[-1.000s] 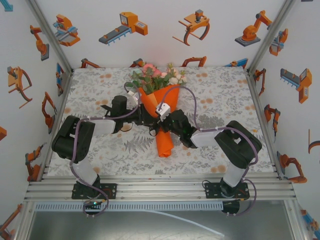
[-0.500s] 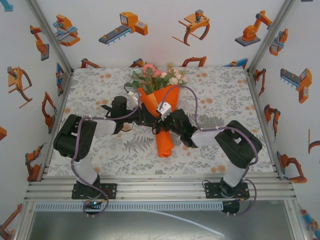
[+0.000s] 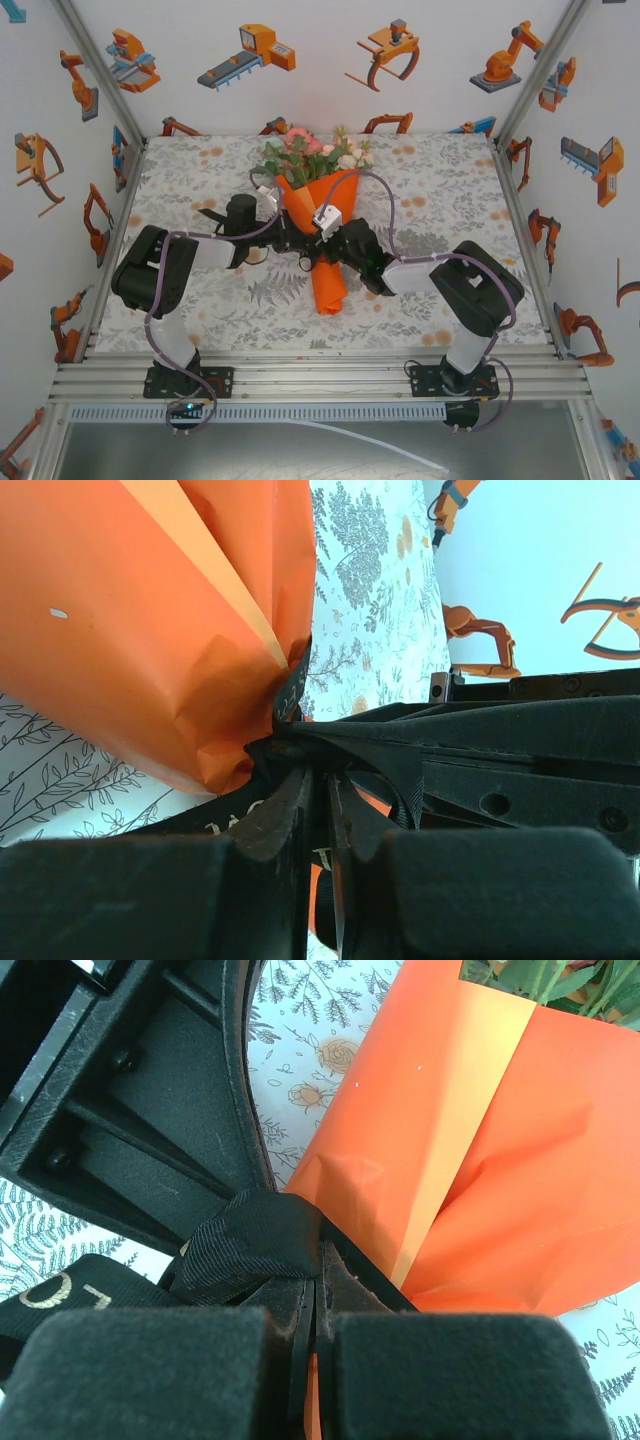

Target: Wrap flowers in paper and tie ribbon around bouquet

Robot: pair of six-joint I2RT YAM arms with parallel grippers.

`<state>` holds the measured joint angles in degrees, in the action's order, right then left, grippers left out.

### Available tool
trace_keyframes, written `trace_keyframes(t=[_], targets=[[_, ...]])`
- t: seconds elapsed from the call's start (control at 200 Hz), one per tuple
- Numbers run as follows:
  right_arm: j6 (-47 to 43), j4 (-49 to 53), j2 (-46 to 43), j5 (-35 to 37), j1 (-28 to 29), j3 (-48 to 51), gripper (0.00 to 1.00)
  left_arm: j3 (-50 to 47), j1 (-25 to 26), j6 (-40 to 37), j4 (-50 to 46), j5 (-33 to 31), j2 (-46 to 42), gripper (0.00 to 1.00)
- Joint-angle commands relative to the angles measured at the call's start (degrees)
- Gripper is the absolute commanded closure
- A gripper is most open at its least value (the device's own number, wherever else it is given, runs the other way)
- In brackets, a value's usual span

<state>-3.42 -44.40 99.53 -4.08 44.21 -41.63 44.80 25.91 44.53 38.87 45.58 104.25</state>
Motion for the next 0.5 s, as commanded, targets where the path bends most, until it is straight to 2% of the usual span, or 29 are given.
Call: trace_keyframes(t=[0.0, 0.07, 0.17, 0.265, 0.385, 0.496], targets=[[0.92, -1.67, -0.91, -1.56, 0.53, 0.04, 0.99, 0.97, 0.2, 0.3, 2.44, -1.36, -0.37, 0.86], [0.87, -1.66, -1.15, -1.38, 0.53, 0.7, 0.98, 0.67, 0.24, -0.34, 2.11, -1.88, -1.17, 0.89], [0.87, -1.74, -1.85, -0.64, 0.51, 1.78, 0.91, 0.27, 0.19, -1.36, 1.48, -2.72, -2.35, 1.0], [1.35, -1.73, -3.04, 0.85, 0.53, 3.12, 0.83, -0.1, 0.1, -1.84, 1.04, -3.24, -3.3, 1.0], [1.82, -1.74, -4.96, 1.0, 0.53, 5.66, 0.84, -0.96, -0.38, -2.44, 0.28, -5.27, -4.78, 1.0], [1.94, -1.75, -6.39, 0.33, 0.53, 8.18, 0.85, -0.76, -0.47, -5.43, -4.39, -8.38, -6.64, 1.0]])
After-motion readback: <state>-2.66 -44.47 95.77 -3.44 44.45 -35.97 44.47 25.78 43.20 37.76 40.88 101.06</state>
